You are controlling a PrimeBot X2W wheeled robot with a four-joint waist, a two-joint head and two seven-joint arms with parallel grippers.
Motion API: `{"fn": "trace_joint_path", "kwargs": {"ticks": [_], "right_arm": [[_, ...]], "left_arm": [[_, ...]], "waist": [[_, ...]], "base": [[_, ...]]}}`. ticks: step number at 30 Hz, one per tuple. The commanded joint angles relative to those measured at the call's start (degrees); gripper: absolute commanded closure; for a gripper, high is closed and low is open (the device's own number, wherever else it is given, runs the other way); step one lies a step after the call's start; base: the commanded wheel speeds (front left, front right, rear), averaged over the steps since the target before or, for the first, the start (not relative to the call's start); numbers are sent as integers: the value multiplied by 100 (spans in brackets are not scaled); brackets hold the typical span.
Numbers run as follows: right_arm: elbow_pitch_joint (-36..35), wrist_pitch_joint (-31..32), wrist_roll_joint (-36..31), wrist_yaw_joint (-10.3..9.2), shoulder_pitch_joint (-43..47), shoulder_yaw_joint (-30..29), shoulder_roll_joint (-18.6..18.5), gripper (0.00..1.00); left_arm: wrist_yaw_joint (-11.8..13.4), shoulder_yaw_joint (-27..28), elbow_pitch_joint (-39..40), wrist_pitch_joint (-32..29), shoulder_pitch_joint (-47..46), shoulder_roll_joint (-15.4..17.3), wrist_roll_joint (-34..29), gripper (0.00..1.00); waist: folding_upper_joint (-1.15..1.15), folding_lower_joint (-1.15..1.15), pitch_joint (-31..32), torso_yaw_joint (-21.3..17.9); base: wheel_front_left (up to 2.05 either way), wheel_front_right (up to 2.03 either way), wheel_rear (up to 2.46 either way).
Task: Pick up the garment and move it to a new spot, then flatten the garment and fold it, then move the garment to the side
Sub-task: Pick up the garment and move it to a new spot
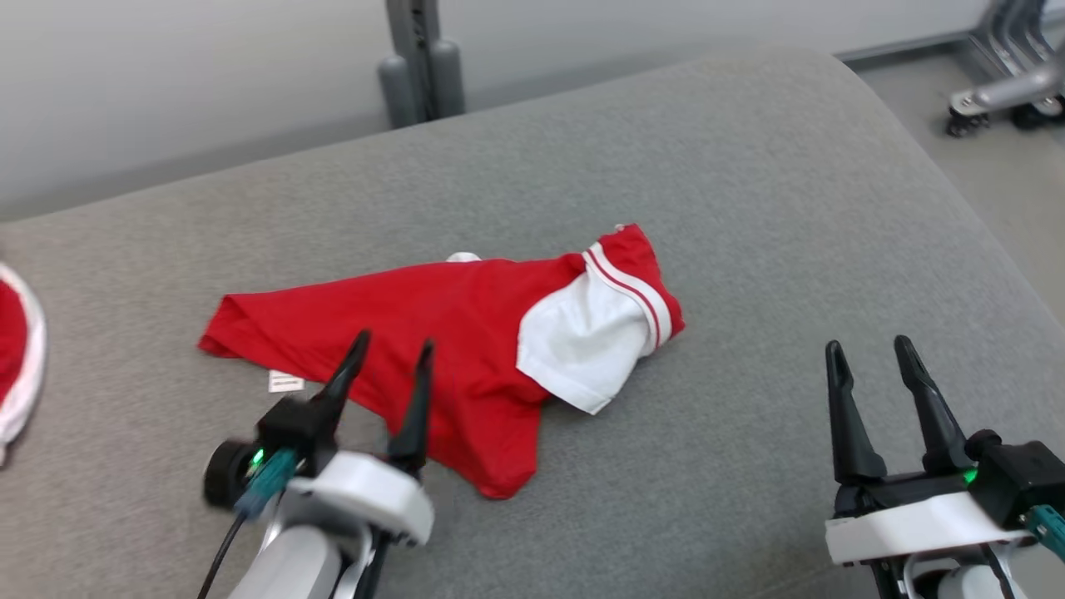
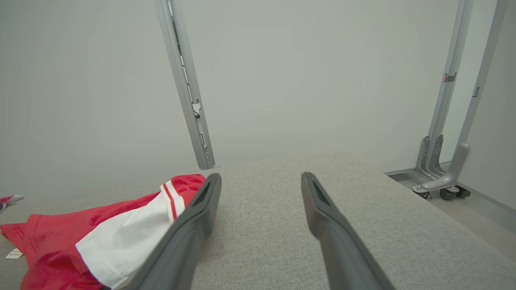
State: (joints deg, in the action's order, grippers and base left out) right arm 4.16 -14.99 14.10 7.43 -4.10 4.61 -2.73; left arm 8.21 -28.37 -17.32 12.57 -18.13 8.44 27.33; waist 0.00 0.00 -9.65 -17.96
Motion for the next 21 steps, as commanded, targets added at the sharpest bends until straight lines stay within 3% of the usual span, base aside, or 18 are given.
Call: {"fn": "trace_joint_path", "kwargs": {"ticks": [1,5,11,21], "right_arm": [[-46,-30,-80,11,93,-57,-32,0],[-76,-30,-328,11,303,-309,-64,0],[-85,-30,-538,11,619,-571,-166,0],[49,-30,-864,11,1021,-695,-97,0]], "left_arm": [[117,86,67,94,220,114,-73,0],[349,470,258,246,960,282,-85,0],[458,1203,788,265,1867,143,-504,0],[20,2247,1232,261,2743,-334,-1374,0]], "waist": [[0,0,306,323],[0,0,544,646],[0,0,791,1018],[0,0,1039,1287]], "base": [[0,0,0],[0,0,0],[0,0,0],[0,0,0]]}}
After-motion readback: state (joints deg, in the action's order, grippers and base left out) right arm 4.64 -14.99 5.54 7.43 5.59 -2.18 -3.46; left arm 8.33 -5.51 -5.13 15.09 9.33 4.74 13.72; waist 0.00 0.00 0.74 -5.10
